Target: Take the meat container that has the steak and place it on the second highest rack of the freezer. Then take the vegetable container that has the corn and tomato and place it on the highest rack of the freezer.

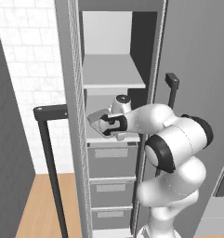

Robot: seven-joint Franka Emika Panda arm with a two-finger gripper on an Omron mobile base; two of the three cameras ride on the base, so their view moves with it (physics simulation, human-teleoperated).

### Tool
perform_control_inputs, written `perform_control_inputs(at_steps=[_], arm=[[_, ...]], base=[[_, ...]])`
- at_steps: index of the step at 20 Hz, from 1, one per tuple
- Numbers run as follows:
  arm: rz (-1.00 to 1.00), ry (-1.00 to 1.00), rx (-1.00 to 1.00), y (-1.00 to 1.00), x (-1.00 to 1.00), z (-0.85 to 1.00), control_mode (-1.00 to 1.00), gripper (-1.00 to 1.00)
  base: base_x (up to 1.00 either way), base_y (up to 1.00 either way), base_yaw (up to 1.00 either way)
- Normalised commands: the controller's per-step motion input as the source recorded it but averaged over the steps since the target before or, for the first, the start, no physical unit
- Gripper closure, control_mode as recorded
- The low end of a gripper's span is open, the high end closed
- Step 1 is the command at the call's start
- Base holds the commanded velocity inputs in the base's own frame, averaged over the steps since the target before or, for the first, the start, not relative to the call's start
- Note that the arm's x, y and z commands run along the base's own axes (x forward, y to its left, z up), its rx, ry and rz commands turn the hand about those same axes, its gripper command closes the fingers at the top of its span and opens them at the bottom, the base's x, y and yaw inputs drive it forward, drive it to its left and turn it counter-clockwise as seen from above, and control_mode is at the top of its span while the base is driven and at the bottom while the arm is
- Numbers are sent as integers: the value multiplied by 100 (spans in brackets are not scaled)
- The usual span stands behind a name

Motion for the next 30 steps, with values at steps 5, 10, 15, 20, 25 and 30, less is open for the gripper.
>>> perform_control_inputs(at_steps=[5, 10, 15, 20, 25, 30], arm=[[-5, 0, 0, 0, 3, -25, -100, 100], [-10, -2, 0, -3, 0, -16, -100, 100], [-16, -4, 0, -23, 6, -8, -100, 100], [-16, -1, 0, -14, 4, -7, -100, 100], [-9, 0, 0, 0, 22, -3, -100, 100], [-3, 0, 0, 0, 11, -4, -100, -100]], base=[[0, 0, 0], [0, 0, 0], [0, 0, 0], [0, 0, 0], [0, 0, 0], [0, 0, 0]])
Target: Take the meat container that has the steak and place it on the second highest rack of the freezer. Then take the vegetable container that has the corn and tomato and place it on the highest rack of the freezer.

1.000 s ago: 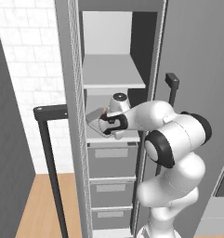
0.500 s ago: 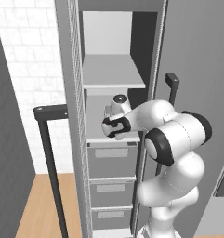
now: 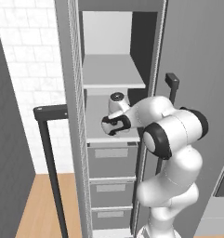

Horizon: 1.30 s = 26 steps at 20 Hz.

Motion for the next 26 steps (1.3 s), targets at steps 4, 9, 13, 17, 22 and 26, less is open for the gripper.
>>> perform_control_inputs(at_steps=[4, 9, 13, 17, 22, 26], arm=[[-3, -3, 0, 8, -31, -7, -100, -100], [-2, -11, 0, 3, -23, 0, -100, -100], [0, -27, -1, 5, -28, 0, -100, -100], [0, -27, -1, 5, -26, 21, -100, -100], [0, -15, 0, 10, -42, 23, -100, -100], [0, 1, 1, 1, -62, 100, -100, -100]], base=[[0, 0, 0], [0, 0, 0], [0, 0, 0], [0, 0, 0], [0, 0, 0], [0, 0, 0]])
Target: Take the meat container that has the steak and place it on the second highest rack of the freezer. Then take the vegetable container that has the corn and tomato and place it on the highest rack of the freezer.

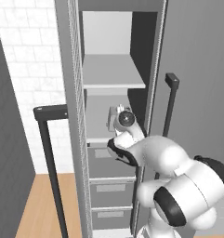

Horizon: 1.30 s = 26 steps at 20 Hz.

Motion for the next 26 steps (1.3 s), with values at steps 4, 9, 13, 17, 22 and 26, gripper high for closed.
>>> perform_control_inputs(at_steps=[4, 9, 13, 17, 22, 26], arm=[[0, 0, 0, 0, -90, 98, -100, -100], [-1, 5, 2, 0, -100, 77, -100, -100], [-9, 18, 0, 0, -100, 65, -100, -100], [-6, 15, 2, -3, -100, 41, -100, -100], [-3, 13, 9, -21, -100, 23, -100, -100], [-1, 18, 11, -20, -100, 7, -100, -100]], base=[[0, 0, 0], [0, 0, 0], [0, 0, 0], [0, 0, 0], [0, 0, 0], [0, 0, 0]])
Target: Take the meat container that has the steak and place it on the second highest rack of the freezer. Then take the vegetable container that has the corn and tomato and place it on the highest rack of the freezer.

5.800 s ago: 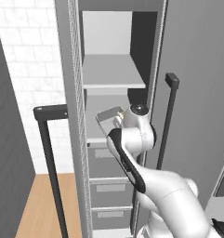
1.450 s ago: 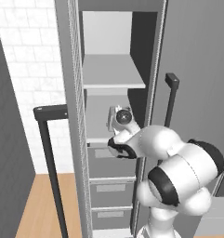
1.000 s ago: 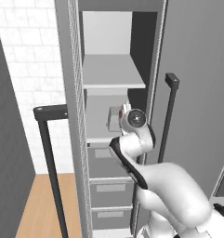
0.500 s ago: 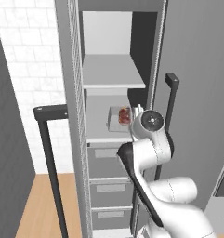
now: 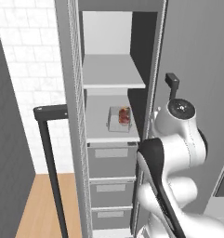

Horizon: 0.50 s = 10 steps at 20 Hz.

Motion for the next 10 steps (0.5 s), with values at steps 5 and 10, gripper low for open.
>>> perform_control_inputs(at_steps=[5, 10], arm=[[-4, 19, 10, 1, -96, 5, -100, -100], [-1, 0, 1, -2, -5, 0, 100, -100]], base=[[0, 0, 0], [0, 0, 0]])
